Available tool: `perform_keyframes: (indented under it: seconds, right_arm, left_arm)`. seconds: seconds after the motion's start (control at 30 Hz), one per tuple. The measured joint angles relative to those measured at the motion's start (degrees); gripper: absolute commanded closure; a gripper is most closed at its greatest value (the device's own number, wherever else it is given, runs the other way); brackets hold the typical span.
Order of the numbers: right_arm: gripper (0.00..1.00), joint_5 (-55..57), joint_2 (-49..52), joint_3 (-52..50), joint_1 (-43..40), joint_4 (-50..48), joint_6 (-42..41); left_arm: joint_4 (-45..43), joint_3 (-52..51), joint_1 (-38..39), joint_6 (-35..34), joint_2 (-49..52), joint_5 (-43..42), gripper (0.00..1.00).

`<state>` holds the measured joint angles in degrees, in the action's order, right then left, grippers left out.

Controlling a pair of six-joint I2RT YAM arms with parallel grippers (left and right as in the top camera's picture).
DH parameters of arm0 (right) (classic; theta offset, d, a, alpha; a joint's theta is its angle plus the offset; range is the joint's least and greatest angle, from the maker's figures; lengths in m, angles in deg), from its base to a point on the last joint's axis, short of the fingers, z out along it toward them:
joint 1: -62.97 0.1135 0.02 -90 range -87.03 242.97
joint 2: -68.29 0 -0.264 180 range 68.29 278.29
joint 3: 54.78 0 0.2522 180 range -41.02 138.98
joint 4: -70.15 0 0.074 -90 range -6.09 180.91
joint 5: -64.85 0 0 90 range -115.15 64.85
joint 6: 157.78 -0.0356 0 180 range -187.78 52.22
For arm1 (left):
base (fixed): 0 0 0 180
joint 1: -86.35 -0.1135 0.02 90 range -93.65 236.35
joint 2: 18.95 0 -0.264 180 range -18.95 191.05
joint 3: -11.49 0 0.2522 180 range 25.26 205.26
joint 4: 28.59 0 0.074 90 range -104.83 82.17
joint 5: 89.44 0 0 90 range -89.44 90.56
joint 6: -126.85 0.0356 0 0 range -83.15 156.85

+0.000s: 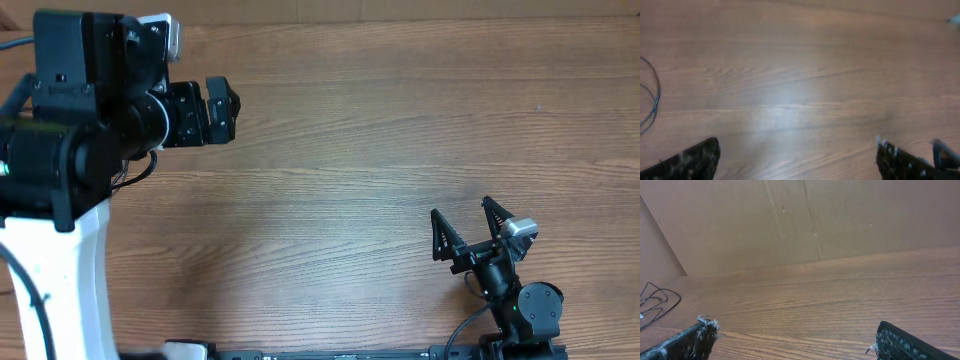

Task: Untangle cables

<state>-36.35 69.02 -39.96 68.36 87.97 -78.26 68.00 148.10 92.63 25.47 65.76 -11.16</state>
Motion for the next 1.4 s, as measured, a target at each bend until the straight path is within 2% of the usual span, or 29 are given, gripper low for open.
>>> perform_keyframes:
  seconds: [0.13, 0.33, 0.37, 0.67, 0.77, 1.07, 1.4]
  right_arm:
    - [0.0, -0.1, 0.0, 0.0, 0.0, 0.0, 0.0]
    - [0.0, -0.4, 0.0, 0.0, 0.0, 0.0, 0.0]
    - [0.0, -0.4, 0.0, 0.0, 0.0, 0.0, 0.0]
    - [0.0, -0.4, 0.0, 0.0, 0.0, 0.0, 0.0]
    - [0.0, -0.4, 0.0, 0.0, 0.0, 0.0, 0.0]
    - [0.0, -0.4, 0.0, 0.0, 0.0, 0.0, 0.0]
    - [0.0, -0.4, 0.0, 0.0, 0.0, 0.0, 0.0]
  left_arm:
    - [-16.1, -18.2, 0.0, 0.9, -11.7, 0.2, 0.0]
    - [-46.9, -53.4, -4.4, 1.4, -37.4, 0.7, 0.0]
    - [-51.1, -61.6, -5.7, 1.4, -42.9, 1.4, 0.01]
    - [-77.8, -101.4, -6.1, 4.3, -68.1, 7.2, 0.0]
    - [-82.3, -107.0, -6.1, 4.6, -71.9, 7.5, 0.01]
    - [-82.4, -117.6, -6.1, 5.4, -80.4, 7.5, 0.01]
    - [-76.8, -121.2, -6.1, 5.4, -83.8, 7.5, 0.0]
